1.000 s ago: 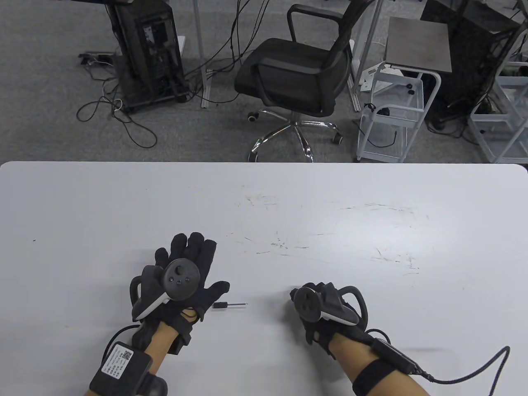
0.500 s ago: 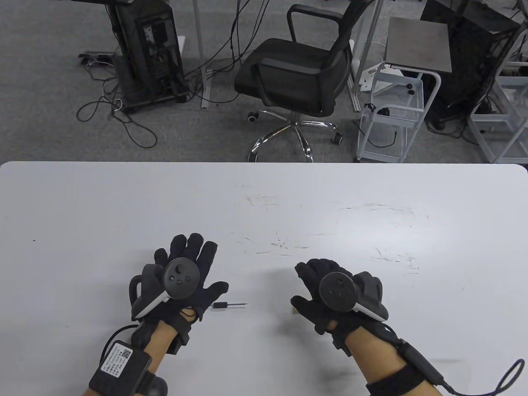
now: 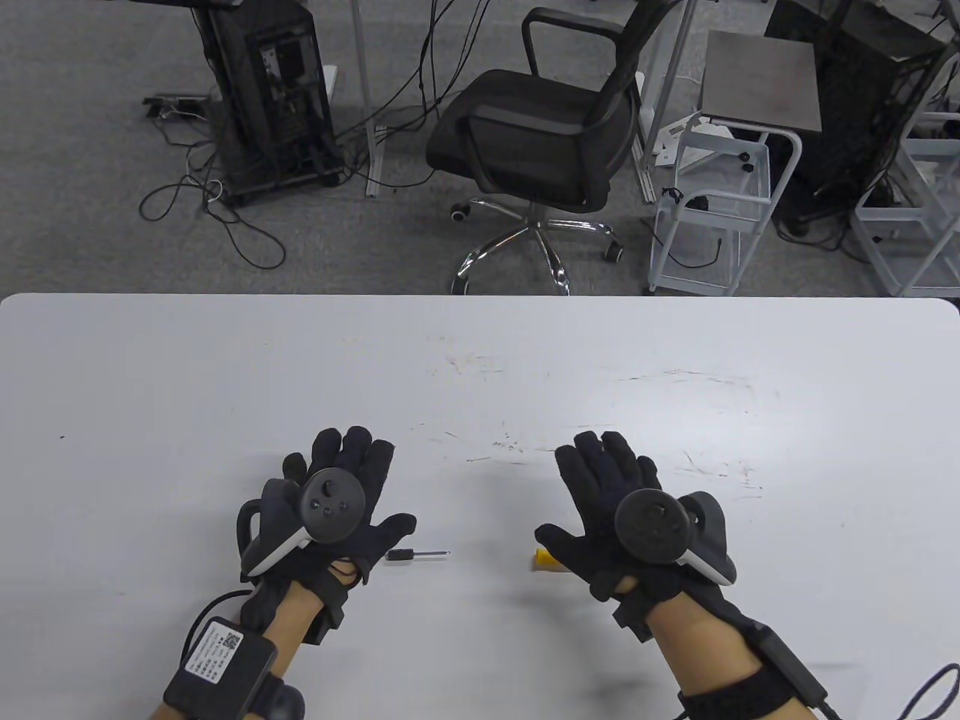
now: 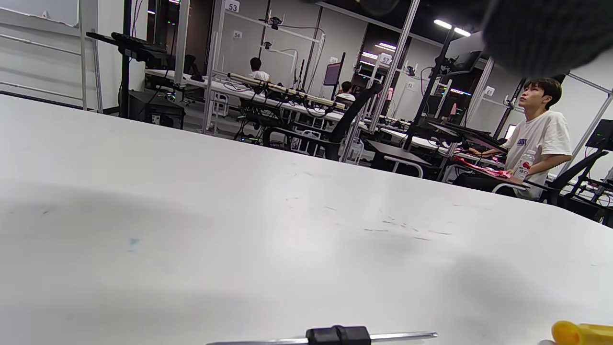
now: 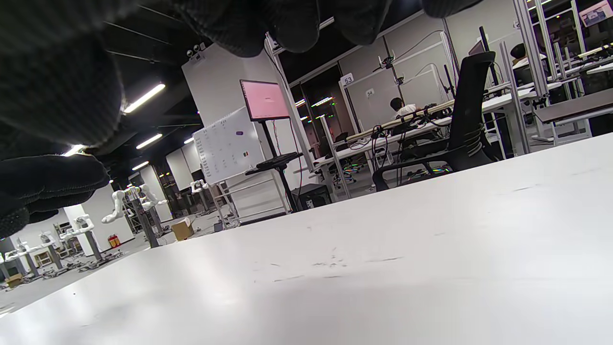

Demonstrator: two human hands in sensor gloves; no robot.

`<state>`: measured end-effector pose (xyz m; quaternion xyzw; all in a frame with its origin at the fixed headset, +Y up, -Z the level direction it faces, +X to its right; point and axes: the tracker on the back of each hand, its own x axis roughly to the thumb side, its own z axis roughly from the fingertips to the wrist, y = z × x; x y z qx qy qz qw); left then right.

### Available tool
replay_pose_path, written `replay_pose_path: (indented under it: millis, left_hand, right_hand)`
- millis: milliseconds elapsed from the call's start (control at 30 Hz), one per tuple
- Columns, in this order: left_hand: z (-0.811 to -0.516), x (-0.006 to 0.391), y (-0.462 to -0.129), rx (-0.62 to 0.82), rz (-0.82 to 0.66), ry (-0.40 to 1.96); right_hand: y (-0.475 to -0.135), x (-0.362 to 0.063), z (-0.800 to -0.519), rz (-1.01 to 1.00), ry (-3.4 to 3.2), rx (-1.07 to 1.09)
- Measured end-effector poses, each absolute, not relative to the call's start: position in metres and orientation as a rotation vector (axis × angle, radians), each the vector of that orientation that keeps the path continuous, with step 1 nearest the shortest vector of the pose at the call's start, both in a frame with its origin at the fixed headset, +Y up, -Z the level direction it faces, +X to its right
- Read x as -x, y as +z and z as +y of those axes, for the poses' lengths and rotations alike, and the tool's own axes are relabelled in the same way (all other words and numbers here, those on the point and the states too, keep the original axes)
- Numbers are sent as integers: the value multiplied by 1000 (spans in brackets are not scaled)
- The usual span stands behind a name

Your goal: Separate screwdriver from screwdriver handle

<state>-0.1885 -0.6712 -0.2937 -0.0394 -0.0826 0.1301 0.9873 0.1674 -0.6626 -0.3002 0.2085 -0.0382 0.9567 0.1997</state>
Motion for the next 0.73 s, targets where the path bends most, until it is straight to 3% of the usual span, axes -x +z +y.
replay_pose_path:
  millis: [733]
  left_hand:
    - [-674, 188, -296, 96, -162, 238]
  right_hand:
    - [-300, -165, -664, -86, 2711, -599]
